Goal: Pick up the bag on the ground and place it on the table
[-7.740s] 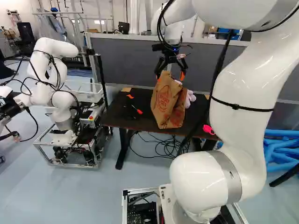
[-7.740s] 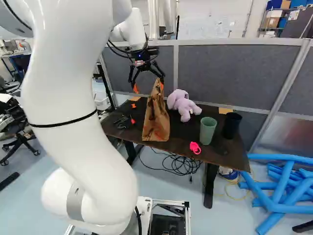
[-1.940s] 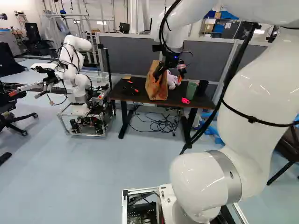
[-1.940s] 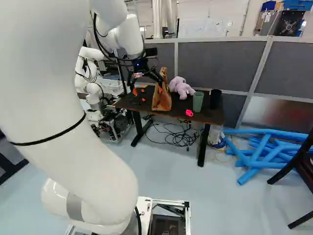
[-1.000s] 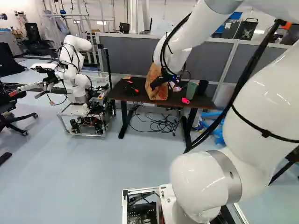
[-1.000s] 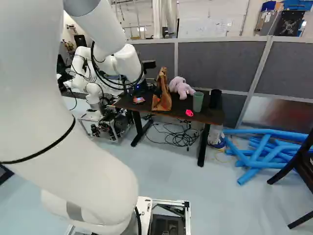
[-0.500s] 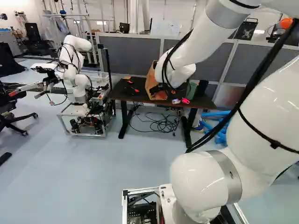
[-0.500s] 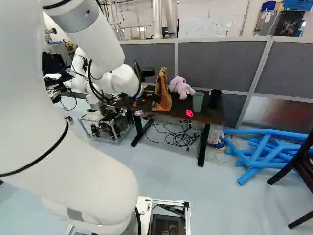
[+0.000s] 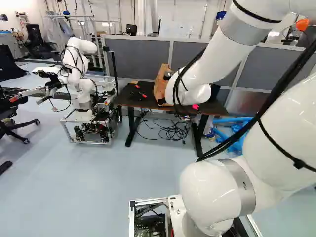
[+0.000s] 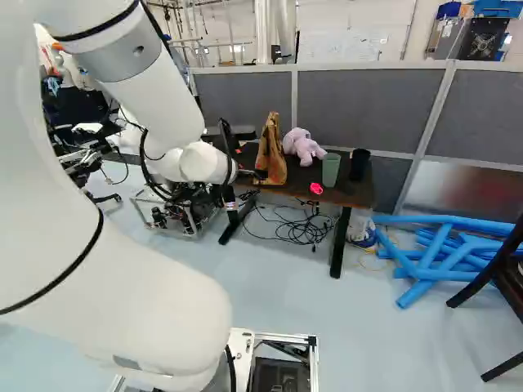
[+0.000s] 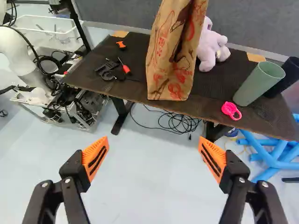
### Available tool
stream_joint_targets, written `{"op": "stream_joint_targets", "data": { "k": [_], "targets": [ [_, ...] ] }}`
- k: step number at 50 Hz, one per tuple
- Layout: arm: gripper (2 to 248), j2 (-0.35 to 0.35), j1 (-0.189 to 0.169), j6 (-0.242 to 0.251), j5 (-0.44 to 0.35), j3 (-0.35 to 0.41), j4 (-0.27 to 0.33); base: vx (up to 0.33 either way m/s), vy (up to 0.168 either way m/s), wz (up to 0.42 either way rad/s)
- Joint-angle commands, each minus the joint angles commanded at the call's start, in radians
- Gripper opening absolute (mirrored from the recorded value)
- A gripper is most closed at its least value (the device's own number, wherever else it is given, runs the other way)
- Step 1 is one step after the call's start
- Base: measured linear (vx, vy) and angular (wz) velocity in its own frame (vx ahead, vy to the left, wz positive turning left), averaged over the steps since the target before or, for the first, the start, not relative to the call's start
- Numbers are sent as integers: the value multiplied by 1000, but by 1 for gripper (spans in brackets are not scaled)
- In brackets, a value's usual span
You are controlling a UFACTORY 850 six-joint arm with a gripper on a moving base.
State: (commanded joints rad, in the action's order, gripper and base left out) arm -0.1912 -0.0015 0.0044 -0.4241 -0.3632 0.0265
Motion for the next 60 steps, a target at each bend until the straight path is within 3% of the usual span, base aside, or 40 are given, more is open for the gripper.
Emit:
{"op": "stream_joint_targets", "data": {
  "k": [34,60],
  "targets": [
    [247,-54,1,-3,-277,170,-16,0,0,0],
    [247,-79,1,-4,-400,246,-24,0,0,0]
  ]
}}
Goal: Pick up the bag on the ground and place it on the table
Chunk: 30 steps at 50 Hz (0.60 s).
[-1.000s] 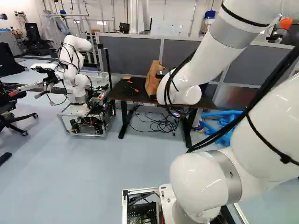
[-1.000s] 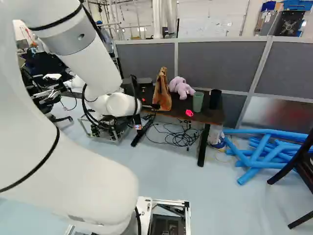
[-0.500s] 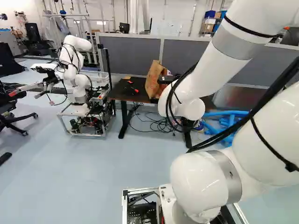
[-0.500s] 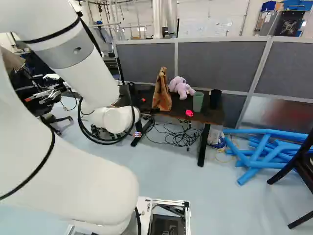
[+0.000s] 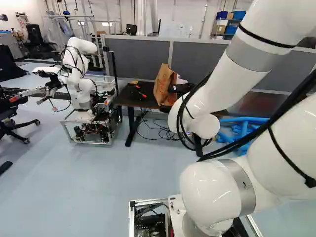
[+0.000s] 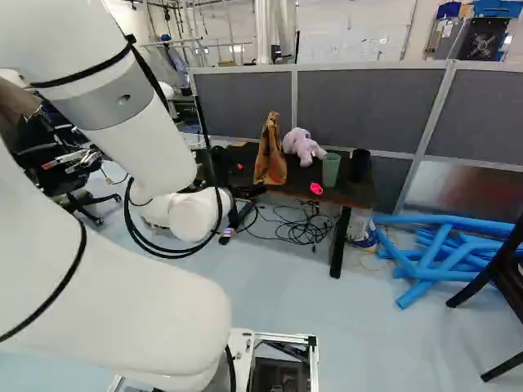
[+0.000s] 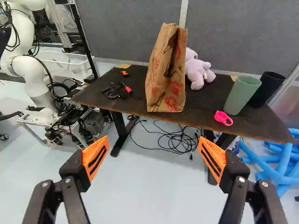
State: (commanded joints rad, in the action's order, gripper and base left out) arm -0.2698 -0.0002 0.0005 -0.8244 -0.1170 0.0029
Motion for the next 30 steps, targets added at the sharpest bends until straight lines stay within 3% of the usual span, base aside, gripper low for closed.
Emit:
{"op": "stream_joint_targets", "data": {
  "k": [30],
  "targets": [
    [247,-9,0,0,-48,30,-3,0,0,0]
  ]
}}
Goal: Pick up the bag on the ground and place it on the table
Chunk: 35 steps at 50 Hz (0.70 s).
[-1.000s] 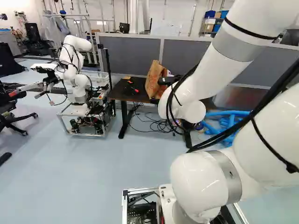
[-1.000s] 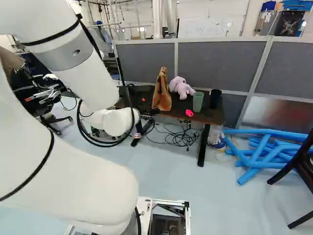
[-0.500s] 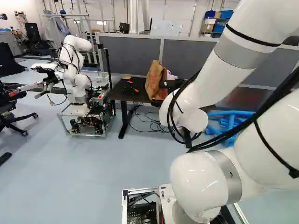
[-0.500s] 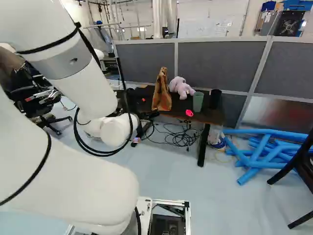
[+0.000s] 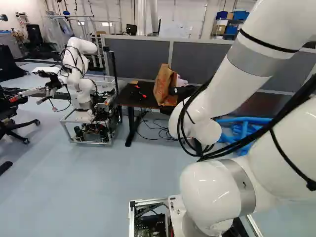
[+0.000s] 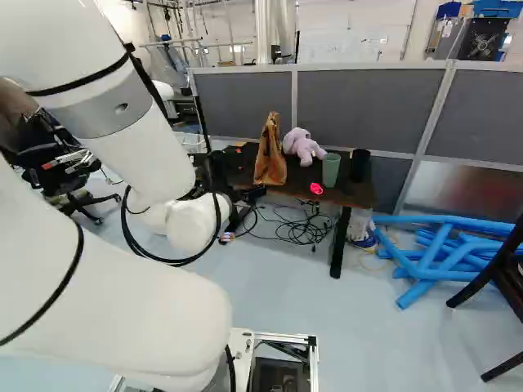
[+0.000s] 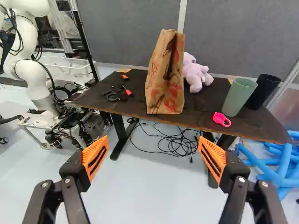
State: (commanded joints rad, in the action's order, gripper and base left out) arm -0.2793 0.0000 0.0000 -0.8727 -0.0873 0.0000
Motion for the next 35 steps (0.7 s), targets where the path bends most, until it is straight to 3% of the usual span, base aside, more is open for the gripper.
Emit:
{"op": "stream_joint_targets", "data": {
  "k": [35],
  "targets": [
    [247,0,0,0,0,0,0,0,0,0]
  ]
}}
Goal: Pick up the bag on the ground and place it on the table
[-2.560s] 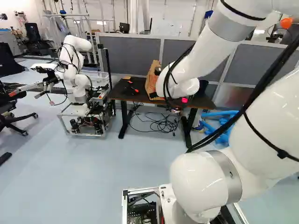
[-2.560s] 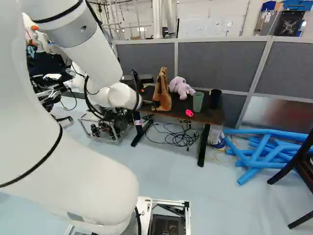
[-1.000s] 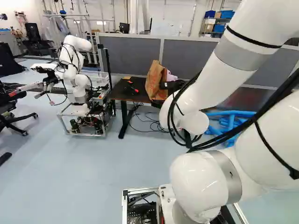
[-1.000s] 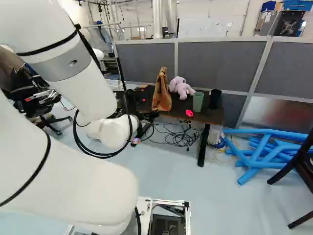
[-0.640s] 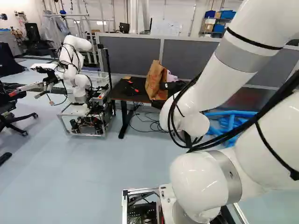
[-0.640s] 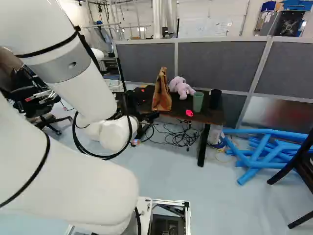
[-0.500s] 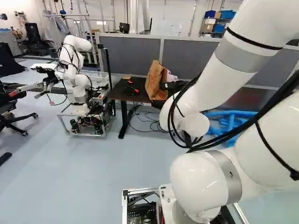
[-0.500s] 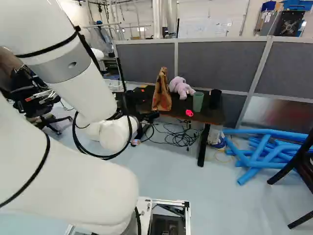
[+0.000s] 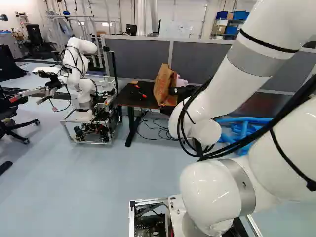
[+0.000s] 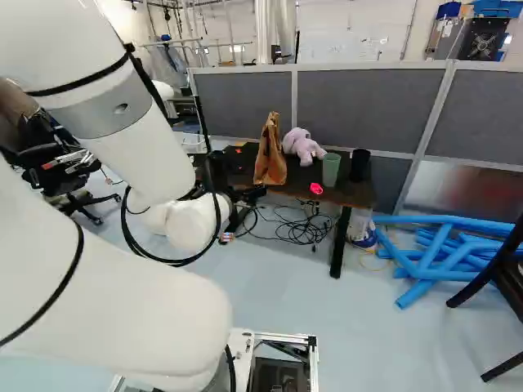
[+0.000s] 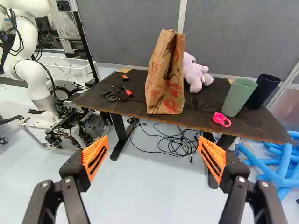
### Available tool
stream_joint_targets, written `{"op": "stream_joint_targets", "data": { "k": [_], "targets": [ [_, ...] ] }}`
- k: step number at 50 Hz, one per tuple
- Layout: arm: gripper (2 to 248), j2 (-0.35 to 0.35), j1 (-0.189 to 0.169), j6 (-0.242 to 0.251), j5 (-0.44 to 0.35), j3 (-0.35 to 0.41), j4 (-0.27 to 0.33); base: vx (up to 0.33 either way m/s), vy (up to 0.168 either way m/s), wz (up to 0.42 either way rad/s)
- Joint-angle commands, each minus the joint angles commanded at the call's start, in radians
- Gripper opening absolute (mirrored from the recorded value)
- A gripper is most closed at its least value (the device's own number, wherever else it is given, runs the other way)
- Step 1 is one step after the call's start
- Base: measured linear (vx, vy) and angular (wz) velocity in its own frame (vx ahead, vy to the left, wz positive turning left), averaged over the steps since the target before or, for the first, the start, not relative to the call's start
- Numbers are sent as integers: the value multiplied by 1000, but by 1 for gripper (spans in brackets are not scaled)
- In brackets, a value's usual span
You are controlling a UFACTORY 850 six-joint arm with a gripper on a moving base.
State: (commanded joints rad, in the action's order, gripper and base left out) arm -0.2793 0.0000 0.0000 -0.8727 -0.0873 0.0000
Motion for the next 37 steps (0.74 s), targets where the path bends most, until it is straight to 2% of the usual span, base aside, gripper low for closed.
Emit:
{"op": "stream_joint_targets", "data": {
  "k": [37],
  "targets": [
    [247,0,0,0,0,0,0,0,0,0]
  ]
}}
